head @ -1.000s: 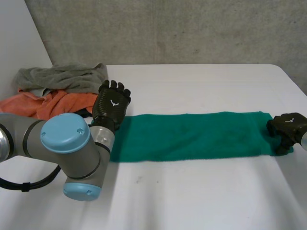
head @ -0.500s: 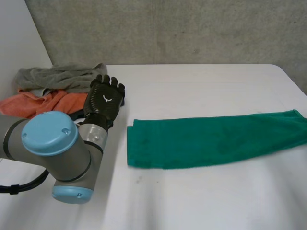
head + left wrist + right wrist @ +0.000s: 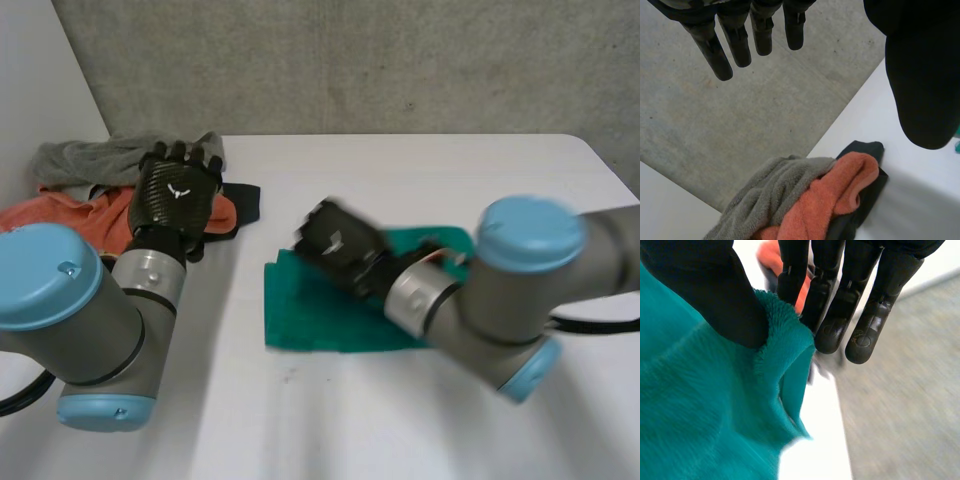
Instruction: Fold the laundry.
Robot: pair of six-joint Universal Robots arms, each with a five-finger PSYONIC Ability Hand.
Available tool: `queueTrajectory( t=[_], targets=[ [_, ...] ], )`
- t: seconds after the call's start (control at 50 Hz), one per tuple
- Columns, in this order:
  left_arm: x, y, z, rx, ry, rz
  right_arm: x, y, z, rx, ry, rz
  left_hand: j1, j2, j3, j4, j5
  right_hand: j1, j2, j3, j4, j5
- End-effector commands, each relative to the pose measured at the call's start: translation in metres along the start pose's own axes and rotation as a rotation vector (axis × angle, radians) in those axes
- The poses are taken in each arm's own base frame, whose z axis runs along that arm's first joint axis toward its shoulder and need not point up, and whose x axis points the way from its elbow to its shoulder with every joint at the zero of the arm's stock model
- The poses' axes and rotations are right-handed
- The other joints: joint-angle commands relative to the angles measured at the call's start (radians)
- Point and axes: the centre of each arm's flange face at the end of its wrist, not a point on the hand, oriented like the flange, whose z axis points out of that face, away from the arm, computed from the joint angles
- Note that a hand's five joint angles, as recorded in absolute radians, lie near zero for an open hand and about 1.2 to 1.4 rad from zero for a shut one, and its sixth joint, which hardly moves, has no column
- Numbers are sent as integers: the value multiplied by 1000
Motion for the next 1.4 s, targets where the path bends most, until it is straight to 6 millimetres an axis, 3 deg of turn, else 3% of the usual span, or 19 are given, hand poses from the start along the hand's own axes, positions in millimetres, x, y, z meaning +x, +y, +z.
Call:
queueTrajectory(
  t=[0.02, 0.1, 0.12, 0.24, 0.32, 0.42, 0.5, 0.58, 0.66, 0.74, 0.86, 0.96, 0.98, 1.08, 1.14, 1.16, 1.22, 1.32, 1.4],
  targets=[
    [3, 7, -3, -19, 14, 5, -35, -2, 7, 7, -75, 42, -18, -29, -35, -29, -46, 100, -97, -106, -111, -82],
    [3, 6, -1, -14, 11, 3, -21, 0, 2, -34, -27, 136, -18, -29, -35, -29, -46, -758, -954, -963, -969, -939],
    [4, 2, 0, -3, 12, 0, -15, 3, 1, -54, -3, 170, -18, -29, -35, -29, -46, -806, -1003, -1012, -1017, -988],
    [15, -19, -3, 67, 35, -27, 51, 24, -36, -228, 260, 540, -18, -29, -35, -29, -46, -806, -1003, -1012, -1017, -988],
    [40, -39, -12, 123, 103, -69, 50, 43, -61, -351, 264, 713, -18, -29, -35, -29, -46, -806, -1003, -1012, -1017, -988],
    [62, -40, -16, 128, 157, -73, 39, 78, -89, -522, 247, 745, -18, -29, -35, -29, -46, -806, -1003, -1012, -1017, -988],
    [69, -39, -19, 126, 177, -69, 29, 108, -103, -640, 223, 680, -18, -29, -35, -29, -46, -512, -709, -718, -723, -694],
    [69, -36, -19, 116, 178, -68, 26, 131, -106, -707, 203, 606, -18, -29, -35, -29, -46, 394, 198, 189, 183, 213],
    [68, -34, -22, 108, 181, -65, 44, 135, -105, -734, 288, 524, -18, -29, -35, -29, -46, 415, 219, 210, 205, 234],
    [66, -31, -24, 96, 180, -62, 66, 126, -99, -718, 369, 451, -18, -29, -35, -29, -46, 415, 219, 210, 205, 234],
    [44, -35, -20, 100, 126, -68, 61, 45, -52, -467, 292, 307, -18, -29, -35, -29, -46, 415, 219, 210, 205, 234],
    [34, -32, -18, 89, 98, -69, 21, -4, -26, -312, 171, 231, -18, -29, -35, -29, -46, 415, 219, 210, 205, 234],
    [32, -30, -19, 84, 96, -68, 0, -16, -20, -256, 106, 201, -18, -29, -35, -29, -46, 415, 219, 210, 205, 234],
    [28, -24, -18, 64, 84, -64, -49, -35, -16, -169, -62, 159, -18, -29, -35, -29, -46, 415, 219, 210, 205, 234],
    [27, -23, -18, 62, 83, -65, -54, -33, -18, -177, -79, 193, -18, -29, -35, -29, -46, -256, -452, -461, -467, -438],
    [27, -24, -18, 65, 82, -65, -54, -33, -20, -179, -75, 242, -18, -29, -35, -29, -46, -767, -964, -973, -978, -949],
    [27, -26, -16, 71, 81, -68, -42, -33, -22, -180, -32, 351, -18, -29, -35, -29, -46, -806, -1003, -1012, -1017, -988],
    [30, -39, -13, 113, 85, -94, 50, 4, -46, -221, 272, 678, -5, -17, -22, -16, -34, -806, -1003, -1012, -1017, -988],
    [48, -52, -14, 147, 133, -166, 76, 30, -61, -234, 390, 899, 7, -5, -10, -5, -22, -806, -1003, -1012, -1017, -988]
  ],
)
